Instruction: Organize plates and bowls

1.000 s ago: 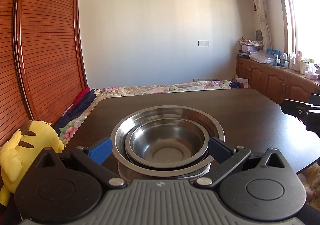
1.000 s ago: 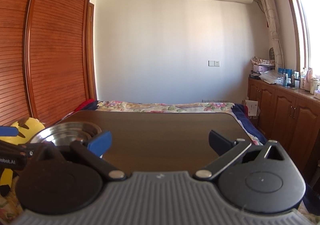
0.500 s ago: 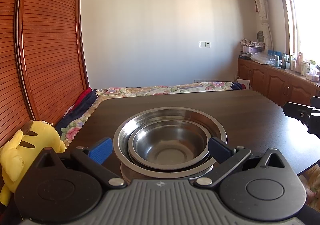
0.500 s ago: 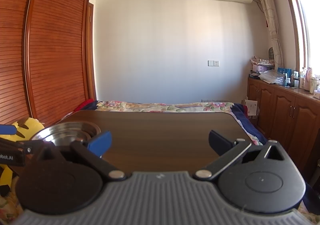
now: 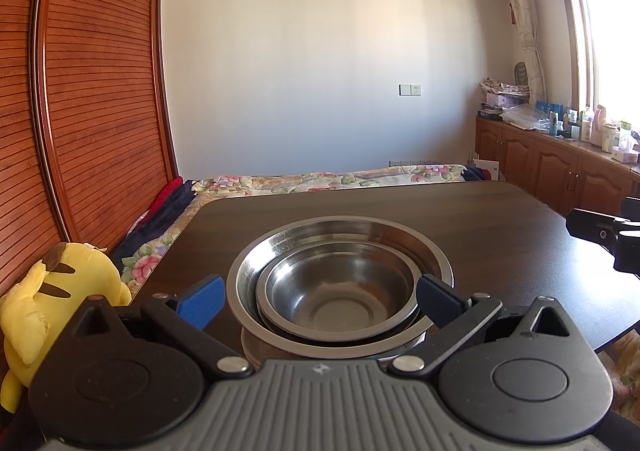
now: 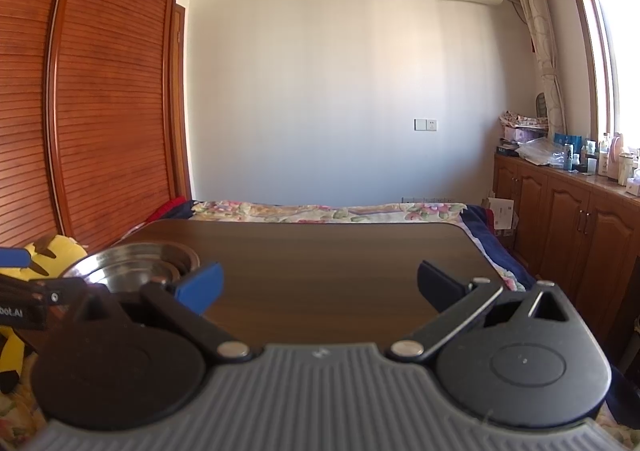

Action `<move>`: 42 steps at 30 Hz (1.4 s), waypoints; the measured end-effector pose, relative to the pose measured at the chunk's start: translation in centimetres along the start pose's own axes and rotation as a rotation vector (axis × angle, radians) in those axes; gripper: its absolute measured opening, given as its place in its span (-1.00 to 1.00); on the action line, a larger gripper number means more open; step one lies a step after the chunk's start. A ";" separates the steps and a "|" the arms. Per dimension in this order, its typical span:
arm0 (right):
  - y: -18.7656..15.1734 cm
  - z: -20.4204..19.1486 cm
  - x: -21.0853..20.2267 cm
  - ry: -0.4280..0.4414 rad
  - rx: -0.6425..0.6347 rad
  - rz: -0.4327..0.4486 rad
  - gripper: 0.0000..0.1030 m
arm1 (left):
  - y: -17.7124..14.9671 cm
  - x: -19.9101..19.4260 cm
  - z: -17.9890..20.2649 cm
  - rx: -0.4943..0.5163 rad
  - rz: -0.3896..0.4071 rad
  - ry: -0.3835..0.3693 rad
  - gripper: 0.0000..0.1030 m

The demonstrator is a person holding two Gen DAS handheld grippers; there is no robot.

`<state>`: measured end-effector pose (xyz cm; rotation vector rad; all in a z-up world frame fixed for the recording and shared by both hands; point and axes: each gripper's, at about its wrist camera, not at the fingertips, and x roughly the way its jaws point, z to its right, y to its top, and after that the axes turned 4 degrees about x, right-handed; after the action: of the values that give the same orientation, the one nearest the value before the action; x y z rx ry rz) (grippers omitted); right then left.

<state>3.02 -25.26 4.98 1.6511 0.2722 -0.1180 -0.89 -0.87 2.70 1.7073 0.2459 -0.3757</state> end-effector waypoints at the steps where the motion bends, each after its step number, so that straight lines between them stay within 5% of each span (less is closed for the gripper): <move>1: 0.0 0.0 0.0 0.000 0.001 0.000 1.00 | 0.0 0.0 0.0 0.000 0.000 0.000 1.00; 42: -0.1 0.4 0.2 -0.005 0.010 -0.006 1.00 | 0.2 0.0 0.0 0.001 0.003 0.002 1.00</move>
<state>3.18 -25.65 4.78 1.6596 0.2734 -0.1284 -0.87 -0.87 2.87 1.7087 0.2452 -0.3719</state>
